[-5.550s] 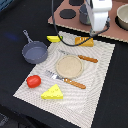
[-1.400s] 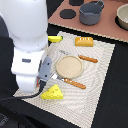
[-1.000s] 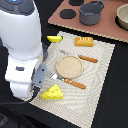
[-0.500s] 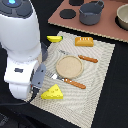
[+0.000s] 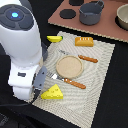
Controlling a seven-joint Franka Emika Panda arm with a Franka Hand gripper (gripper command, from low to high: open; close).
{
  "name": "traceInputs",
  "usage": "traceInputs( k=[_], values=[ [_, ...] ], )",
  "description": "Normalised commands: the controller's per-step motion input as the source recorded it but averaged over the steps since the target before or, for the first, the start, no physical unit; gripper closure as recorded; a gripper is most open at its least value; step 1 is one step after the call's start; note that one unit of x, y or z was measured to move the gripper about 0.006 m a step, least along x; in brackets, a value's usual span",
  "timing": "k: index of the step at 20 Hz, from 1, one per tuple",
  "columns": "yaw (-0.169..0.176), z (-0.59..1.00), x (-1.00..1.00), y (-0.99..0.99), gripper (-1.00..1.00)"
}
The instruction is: Interact with the objects in diverse but meaningful ways.
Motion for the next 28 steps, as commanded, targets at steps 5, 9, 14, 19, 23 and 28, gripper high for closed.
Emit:
traceInputs(
  k=[5, 9, 14, 19, 23, 28],
  values=[
    [0.016, -0.14, -0.2, -0.11, 1.0],
    [0.015, -0.14, -0.22, -0.13, 1.0],
    [0.014, -0.09, -0.21, -0.12, 1.0],
    [0.002, 0.68, -0.08, -0.02, 1.0],
    [0.006, 1.0, -0.39, 0.1, 1.0],
    [0.024, 0.93, -0.52, 0.16, 1.0]
  ],
)
